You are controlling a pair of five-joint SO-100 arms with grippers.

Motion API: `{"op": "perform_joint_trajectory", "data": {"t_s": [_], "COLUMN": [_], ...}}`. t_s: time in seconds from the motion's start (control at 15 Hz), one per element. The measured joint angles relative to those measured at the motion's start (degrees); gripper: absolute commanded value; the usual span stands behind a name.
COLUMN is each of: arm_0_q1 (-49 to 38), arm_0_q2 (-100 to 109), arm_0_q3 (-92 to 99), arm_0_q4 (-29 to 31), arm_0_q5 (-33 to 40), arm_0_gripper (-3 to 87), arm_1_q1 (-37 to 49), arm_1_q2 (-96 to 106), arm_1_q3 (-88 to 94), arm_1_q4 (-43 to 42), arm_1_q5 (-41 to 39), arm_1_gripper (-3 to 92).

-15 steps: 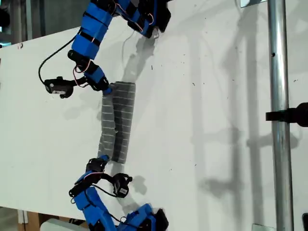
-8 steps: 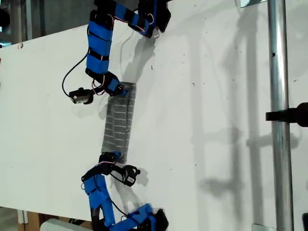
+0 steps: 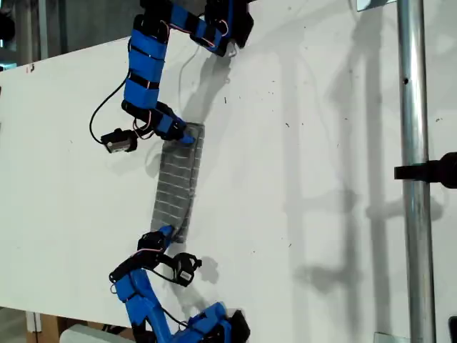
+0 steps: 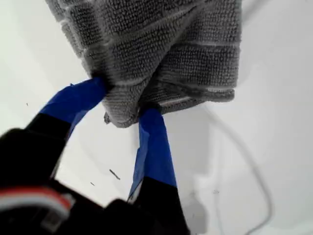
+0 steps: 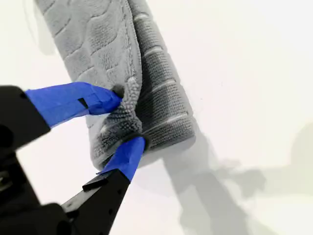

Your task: Grasp corners of a towel and fold twice.

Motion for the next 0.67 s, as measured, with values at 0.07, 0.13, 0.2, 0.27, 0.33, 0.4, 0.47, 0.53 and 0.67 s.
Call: {"op": "perform_joint_trajectory", "data": {"t_s": [0.07, 0.13, 0.2, 0.27, 0.33, 0.4, 0.47, 0.53, 0.67], "arm_0_q1": [0.00, -0.09, -0.09, -0.09, -0.09, -0.09, -0.09, -0.09, 0.00], "arm_0_q2": [4.04, 7.82, 12.30, 16.00, 18.90, 20.04, 20.04, 18.72, 12.92], "arm_0_q3": [0.00, 0.18, 0.97, 2.02, 3.78, 5.98, 7.65, 8.17, 7.82], "arm_0_q4": [3.08, 5.80, 7.73, 9.49, 9.93, 10.02, 9.49, 8.70, 7.65], "arm_0_q5": [-0.09, -0.09, -0.44, -0.35, -0.26, 0.35, 0.70, 0.62, 0.53], "arm_0_gripper": [12.6, 12.8, 12.7, 12.6, 12.7, 13.4, 13.2, 13.0, 12.3], "arm_1_q1": [0.00, 0.00, 0.00, 0.00, 0.35, 0.70, 0.79, 0.79, 0.70], "arm_1_q2": [2.64, 5.89, 8.96, 11.69, 14.50, 17.75, 19.95, 21.88, 23.99], "arm_1_q3": [-0.88, -1.05, -1.05, -0.79, 0.88, 4.22, 7.03, 9.58, 11.78], "arm_1_q4": [3.25, 6.24, 8.70, 10.72, 11.51, 11.51, 11.43, 10.90, 9.67], "arm_1_q5": [0.35, 0.97, 1.58, 2.37, 3.34, 4.31, 5.10, 5.98, 7.03], "arm_1_gripper": [25.0, 25.2, 25.8, 26.0, 26.8, 26.9, 27.1, 26.8, 26.5]}}
